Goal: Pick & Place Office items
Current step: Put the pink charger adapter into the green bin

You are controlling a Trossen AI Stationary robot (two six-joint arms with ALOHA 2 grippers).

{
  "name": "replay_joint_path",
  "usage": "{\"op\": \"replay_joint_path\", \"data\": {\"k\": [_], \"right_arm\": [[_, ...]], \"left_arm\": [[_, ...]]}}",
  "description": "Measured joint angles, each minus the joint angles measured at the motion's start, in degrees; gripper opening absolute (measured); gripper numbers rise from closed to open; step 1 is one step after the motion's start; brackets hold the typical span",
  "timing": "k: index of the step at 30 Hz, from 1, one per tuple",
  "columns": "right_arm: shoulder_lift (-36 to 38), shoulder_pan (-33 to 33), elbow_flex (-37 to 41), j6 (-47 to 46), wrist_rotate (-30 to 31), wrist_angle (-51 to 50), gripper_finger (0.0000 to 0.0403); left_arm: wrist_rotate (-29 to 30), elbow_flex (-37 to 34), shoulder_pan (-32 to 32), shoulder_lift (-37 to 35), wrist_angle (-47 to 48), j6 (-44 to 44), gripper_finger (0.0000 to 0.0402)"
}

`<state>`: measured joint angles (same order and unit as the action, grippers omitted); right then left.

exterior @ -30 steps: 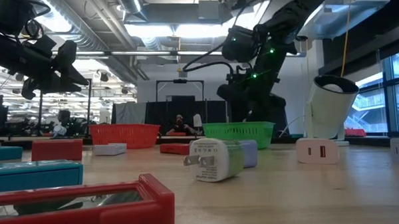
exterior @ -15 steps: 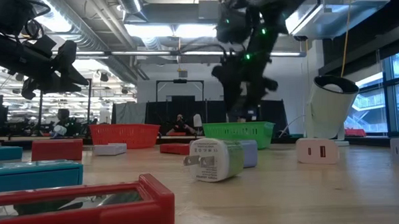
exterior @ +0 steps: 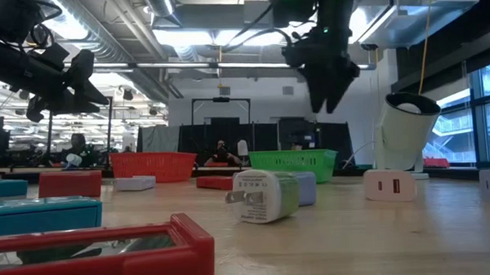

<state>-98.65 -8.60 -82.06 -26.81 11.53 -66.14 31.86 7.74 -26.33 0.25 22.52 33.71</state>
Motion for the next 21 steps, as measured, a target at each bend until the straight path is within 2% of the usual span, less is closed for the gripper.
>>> {"op": "replay_joint_path", "data": {"k": [10,15,21], "right_arm": [[0.00,8.52,0.02,-5.38,-1.30,-11.74,0.0306],[0.00,13.62,2.00,-9.15,-8.18,-11.93,0.0306],[-0.02,20.05,8.96,-11.47,-16.63,-7.06,0.0306]], "left_arm": [[0.01,-0.01,-0.01,0.00,0.00,0.00,0.0141],[0.02,0.00,-0.02,0.00,0.00,0.00,0.0141],[0.02,0.01,-0.01,0.00,0.00,0.00,0.0141]]}}
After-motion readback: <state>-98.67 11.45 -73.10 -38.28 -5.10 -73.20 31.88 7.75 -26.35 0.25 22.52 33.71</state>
